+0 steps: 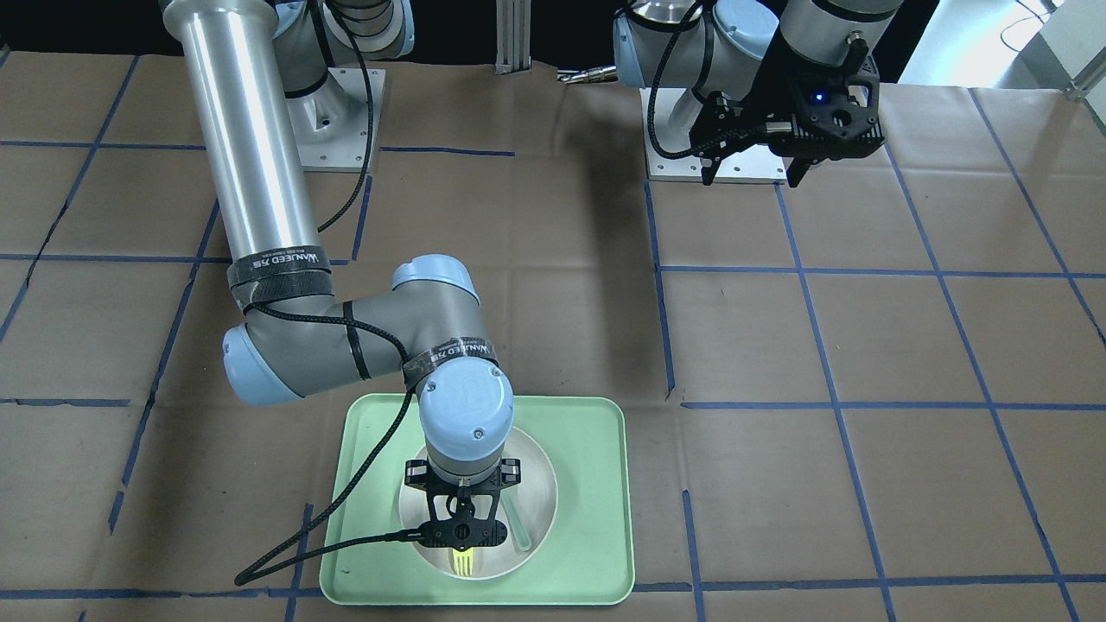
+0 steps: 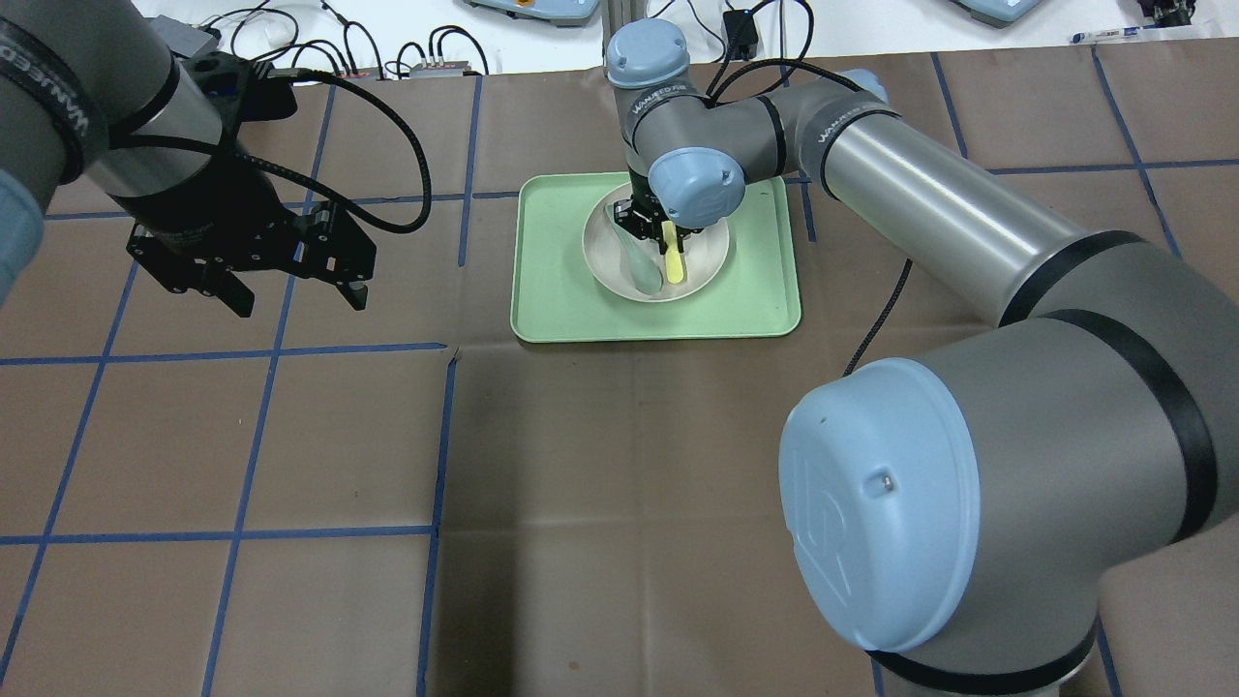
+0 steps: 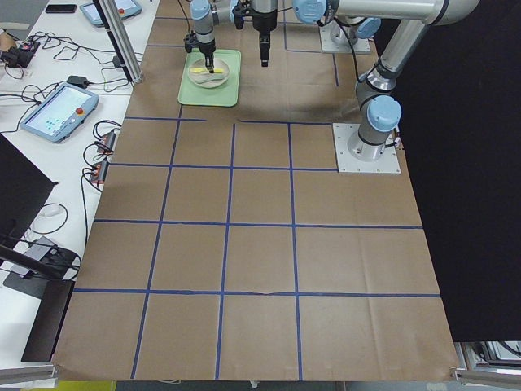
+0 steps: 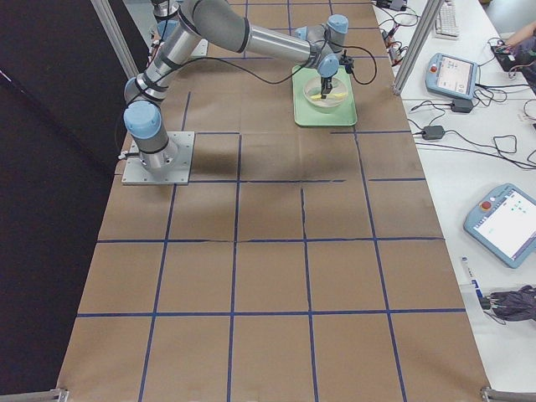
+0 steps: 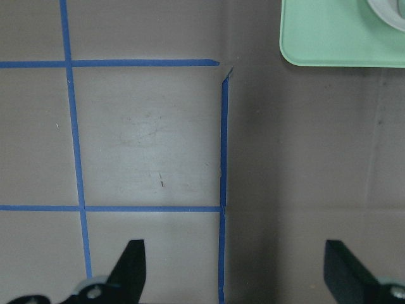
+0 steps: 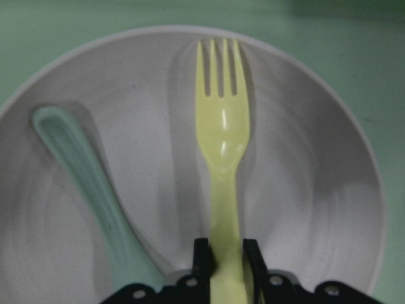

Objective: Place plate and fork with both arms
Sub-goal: 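Lift the yellow fork and carry it beside the plate on the tray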

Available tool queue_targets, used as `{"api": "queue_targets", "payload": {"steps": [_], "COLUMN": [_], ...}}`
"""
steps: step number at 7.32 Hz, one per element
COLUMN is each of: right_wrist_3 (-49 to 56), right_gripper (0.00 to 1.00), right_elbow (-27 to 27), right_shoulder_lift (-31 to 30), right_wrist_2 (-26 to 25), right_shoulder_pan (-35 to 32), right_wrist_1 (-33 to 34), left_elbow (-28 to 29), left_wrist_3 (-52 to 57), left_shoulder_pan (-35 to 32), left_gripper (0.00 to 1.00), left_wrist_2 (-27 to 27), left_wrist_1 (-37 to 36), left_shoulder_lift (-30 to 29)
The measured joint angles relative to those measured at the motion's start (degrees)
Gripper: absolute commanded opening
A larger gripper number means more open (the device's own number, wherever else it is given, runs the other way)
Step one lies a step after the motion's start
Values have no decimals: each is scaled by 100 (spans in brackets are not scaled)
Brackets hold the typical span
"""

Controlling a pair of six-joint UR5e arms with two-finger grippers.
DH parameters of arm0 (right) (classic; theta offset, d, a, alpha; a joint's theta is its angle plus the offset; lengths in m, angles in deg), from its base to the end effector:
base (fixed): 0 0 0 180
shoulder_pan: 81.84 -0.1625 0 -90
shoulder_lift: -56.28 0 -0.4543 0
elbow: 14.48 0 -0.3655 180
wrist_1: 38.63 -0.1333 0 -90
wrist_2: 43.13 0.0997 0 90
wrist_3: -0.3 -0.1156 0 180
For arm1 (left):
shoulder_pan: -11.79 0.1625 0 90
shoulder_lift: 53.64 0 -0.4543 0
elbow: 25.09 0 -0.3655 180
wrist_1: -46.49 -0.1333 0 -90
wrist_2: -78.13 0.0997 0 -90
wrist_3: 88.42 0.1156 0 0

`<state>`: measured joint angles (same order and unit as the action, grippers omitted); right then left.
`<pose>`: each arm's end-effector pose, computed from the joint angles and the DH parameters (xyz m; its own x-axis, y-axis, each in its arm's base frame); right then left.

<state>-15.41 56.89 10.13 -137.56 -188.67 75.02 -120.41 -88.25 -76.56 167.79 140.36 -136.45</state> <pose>0.3338 -0.6741 0.2164 -0.9964 -0.0208 0.0817 -0.0204 0.9998 0.0055 -0.1223 -0.4077 0.5061 -0.9996 -0.0260 0.0060 -0.0258 0.9991 0.0349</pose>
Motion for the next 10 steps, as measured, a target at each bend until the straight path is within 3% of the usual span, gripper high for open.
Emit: {"api": "queue_targets", "payload": {"steps": [6, 10], "right_wrist_3": [-12, 244], "right_gripper": [4, 4], "right_elbow": [145, 869], "right_shoulder_lift": [-637, -1000], "right_wrist_2": [119, 100], "right_shoulder_pan": [135, 776], "right_wrist_1": [-432, -346], "left_elbow": [-285, -220], "left_wrist_3": [-33, -57], "left_shoulder_pan": [17, 19], "left_gripper": [100, 100], "left_wrist_2": [-20, -7], "left_wrist_1": [-63, -11], "left_shoulder_lift": [136, 138]}}
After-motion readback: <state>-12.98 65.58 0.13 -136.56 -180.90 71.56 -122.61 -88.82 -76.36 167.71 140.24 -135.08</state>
